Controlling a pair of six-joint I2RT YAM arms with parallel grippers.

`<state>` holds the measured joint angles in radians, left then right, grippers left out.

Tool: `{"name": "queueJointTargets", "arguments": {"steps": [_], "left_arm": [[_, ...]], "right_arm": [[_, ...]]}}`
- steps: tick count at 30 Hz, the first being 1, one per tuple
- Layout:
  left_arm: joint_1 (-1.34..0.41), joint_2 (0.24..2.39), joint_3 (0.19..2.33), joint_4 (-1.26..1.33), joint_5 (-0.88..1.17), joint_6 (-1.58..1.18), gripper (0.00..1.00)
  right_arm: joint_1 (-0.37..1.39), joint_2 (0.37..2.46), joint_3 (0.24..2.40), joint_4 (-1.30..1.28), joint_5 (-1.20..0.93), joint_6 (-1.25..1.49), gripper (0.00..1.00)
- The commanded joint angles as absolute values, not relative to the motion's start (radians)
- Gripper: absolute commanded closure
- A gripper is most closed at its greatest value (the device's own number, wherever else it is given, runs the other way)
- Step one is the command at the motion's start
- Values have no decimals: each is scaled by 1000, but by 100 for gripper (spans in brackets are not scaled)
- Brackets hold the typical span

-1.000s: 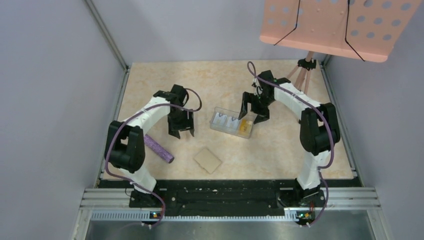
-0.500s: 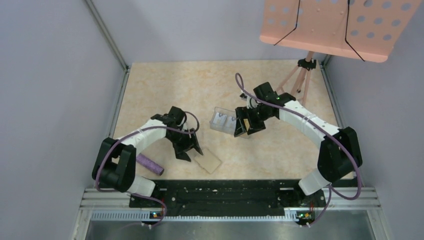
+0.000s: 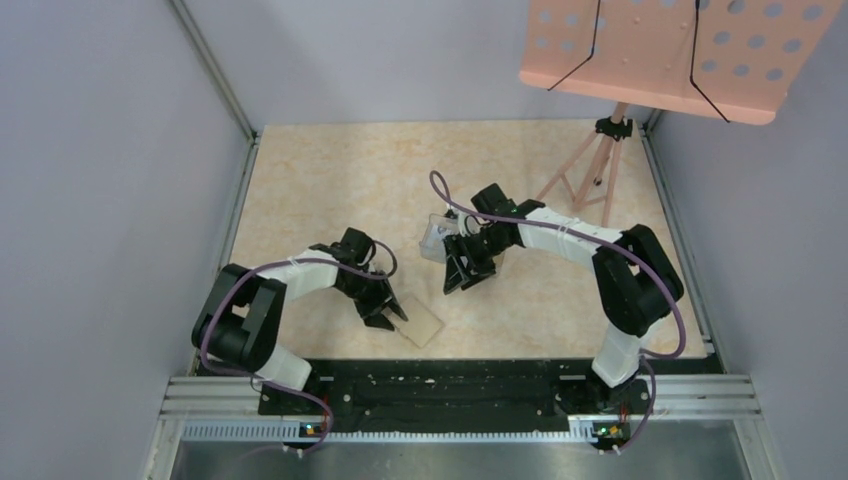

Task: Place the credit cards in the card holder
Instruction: Pick up the card holder from the center of the board.

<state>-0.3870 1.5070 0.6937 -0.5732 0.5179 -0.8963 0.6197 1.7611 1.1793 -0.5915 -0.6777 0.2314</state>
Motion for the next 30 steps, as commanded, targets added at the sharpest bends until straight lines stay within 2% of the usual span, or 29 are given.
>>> {"name": "queueJointTargets", "arguments": {"steps": [1, 5, 6, 18, 30], "left_arm": [[-391, 1548, 744, -536, 478, -887, 63], [-393, 1582, 801, -558, 461, -843, 98], [-393, 1588, 815, -564, 458, -827, 100], [-396, 1495, 1052, -705, 457, -570, 100], [-399, 1376, 1154, -609, 666, -473, 100]], "right_arm": [[625, 1741, 1179, -548, -678, 227, 37], [624, 1734, 1193, -567, -628, 229, 35], [626, 1732, 1202, -576, -608, 230, 35], [539, 1694, 1324, -640, -618, 257, 26], [463, 1737, 1427, -670, -911, 185, 23]]}}
